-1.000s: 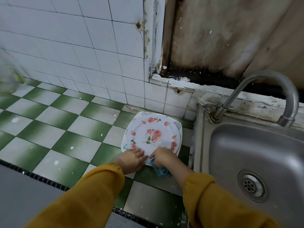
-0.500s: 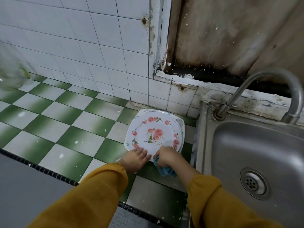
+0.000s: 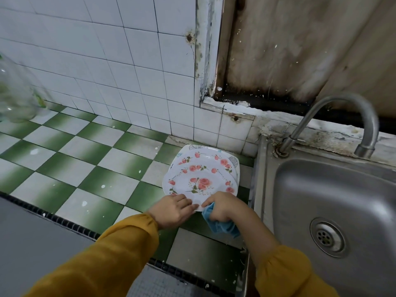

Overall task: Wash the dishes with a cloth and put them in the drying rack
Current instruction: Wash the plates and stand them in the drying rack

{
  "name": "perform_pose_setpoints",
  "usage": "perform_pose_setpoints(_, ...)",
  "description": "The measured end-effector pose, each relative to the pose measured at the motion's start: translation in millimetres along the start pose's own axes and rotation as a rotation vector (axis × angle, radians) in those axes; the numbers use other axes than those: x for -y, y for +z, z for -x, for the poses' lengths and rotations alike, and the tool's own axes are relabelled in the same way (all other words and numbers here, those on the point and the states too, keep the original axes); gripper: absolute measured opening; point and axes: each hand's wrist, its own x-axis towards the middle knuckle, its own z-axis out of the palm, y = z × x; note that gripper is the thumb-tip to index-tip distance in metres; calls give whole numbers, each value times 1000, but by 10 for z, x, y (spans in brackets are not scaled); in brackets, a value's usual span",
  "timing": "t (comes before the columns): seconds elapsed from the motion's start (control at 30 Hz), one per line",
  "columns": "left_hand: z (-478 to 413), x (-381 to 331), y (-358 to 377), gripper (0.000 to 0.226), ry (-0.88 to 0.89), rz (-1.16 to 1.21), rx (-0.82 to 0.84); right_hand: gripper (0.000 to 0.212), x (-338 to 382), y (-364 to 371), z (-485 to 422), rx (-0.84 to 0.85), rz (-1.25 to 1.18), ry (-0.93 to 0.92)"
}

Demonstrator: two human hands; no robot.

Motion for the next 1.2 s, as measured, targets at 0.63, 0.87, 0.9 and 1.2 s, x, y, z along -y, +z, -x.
perform_pose_setpoints(0.63,-668,-126,-675,101,-97,-118,-154,59,-257,-129,352,-648,-529,-141)
perform_pose_setpoints(0.87,-815,-310,-868,79,-174,-147,-182,52,-340,-18,516,-878,-969,-187)
perform_pose_setpoints(0.9,-846,-389,-936,79,-216,-116,-234,50,-354,-34,599,-929,-994,-236)
perform_pose_setpoints(1.2,-1448,-1476,-1669,44,-613,364,-717,49,-698,-293,1357,-1152,-1103,-648)
